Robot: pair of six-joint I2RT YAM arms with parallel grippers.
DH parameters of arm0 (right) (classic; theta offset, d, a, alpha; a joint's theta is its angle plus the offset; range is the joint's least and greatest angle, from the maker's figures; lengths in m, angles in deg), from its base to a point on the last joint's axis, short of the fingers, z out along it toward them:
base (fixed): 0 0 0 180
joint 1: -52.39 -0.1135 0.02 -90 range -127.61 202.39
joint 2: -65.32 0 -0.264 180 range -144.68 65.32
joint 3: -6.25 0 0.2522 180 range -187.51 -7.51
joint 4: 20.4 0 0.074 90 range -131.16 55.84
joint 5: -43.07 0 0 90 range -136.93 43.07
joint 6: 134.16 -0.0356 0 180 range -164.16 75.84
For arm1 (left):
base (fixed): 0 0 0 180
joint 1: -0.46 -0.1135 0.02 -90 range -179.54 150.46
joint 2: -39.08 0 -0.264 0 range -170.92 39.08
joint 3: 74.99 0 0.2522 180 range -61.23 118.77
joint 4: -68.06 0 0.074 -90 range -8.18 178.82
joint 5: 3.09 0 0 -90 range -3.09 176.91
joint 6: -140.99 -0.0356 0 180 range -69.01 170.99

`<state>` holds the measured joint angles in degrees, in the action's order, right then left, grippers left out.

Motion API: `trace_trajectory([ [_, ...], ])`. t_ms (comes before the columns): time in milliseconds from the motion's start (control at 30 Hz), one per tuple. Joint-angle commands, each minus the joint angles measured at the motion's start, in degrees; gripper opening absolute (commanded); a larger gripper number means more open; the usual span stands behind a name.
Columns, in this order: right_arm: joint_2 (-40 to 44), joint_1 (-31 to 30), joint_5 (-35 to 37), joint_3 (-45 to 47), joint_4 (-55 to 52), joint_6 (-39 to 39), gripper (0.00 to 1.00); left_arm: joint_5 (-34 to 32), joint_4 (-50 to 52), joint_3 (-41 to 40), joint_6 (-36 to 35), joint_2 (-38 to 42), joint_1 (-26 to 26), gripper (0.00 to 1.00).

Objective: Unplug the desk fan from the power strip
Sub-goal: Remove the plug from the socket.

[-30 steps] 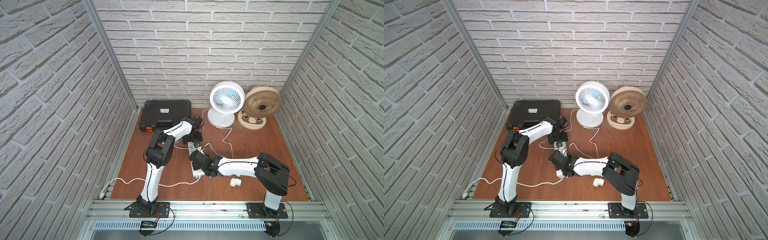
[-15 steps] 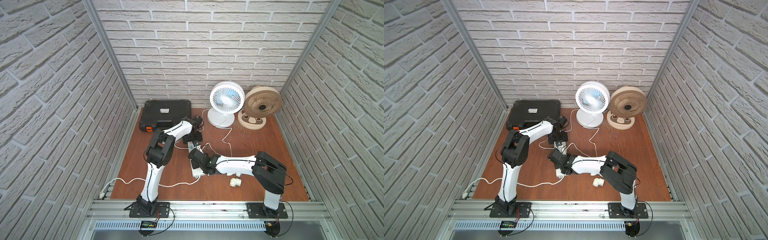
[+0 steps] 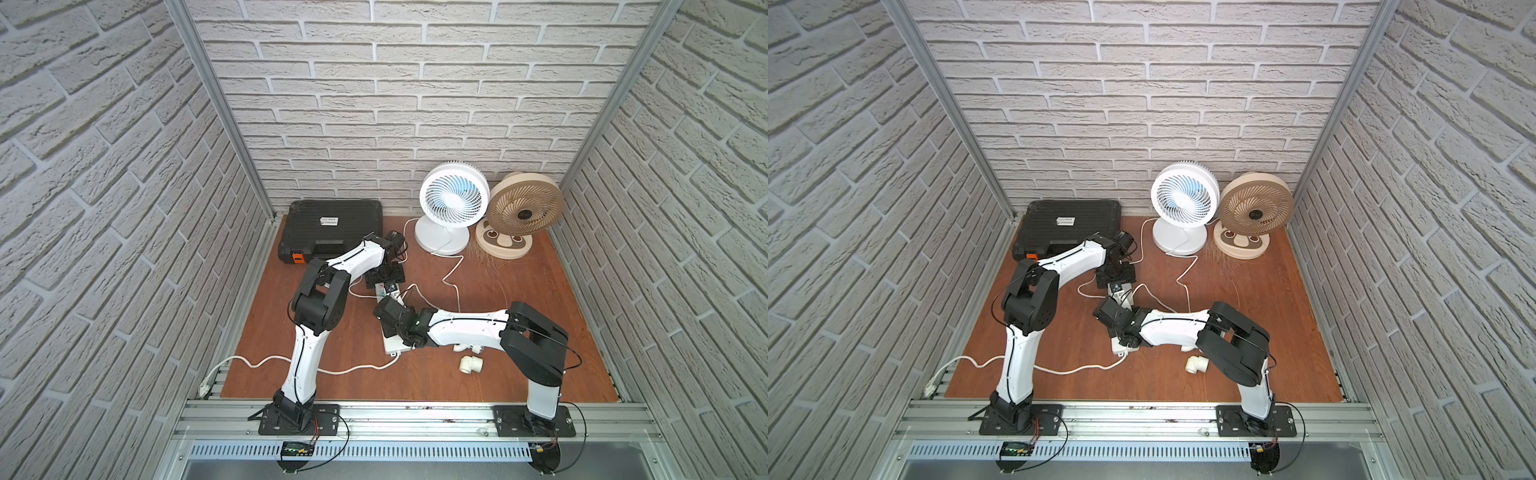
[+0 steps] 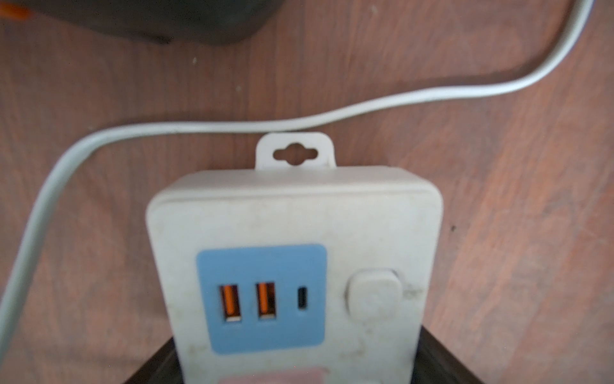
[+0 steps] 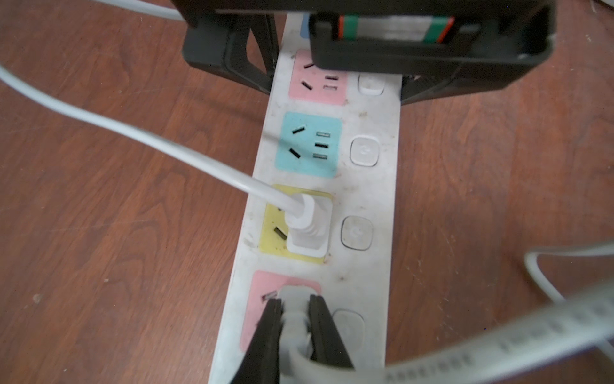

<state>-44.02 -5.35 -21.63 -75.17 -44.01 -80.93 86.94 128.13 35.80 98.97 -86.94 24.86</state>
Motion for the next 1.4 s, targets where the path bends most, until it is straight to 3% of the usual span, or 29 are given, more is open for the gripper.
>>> trace_trajectory([
  [0, -1.2, -0.2, -0.1, -1.3, -0.4, 1.0, 0.08, 3.3, -1.2, -3.7, -0.4, -8.3, -1.3, 0.0],
  [233, -2.8, -1.6, 1.8, -2.8, -1.3, 1.7, 0.03, 3.5, -1.2, -3.8, -0.4, -8.4, -1.3, 0.0],
  [700, -3.0, -2.7, 3.8, -3.7, -1.6, 1.1, 0.03, 3.4, -1.4, -4.0, -0.4, -8.2, -1.3, 0.0],
  [1000, -1.0, 0.1, -2.4, 0.6, 2.8, -2.5, 0.03, 3.4, -1.4, -4.1, -0.7, -8.3, -1.3, 0.0],
  [1367, -0.9, 0.8, -4.0, 0.9, 2.6, -3.1, 0.02, 3.4, -1.5, -4.1, -1.0, -8.2, -1.1, 0.0],
])
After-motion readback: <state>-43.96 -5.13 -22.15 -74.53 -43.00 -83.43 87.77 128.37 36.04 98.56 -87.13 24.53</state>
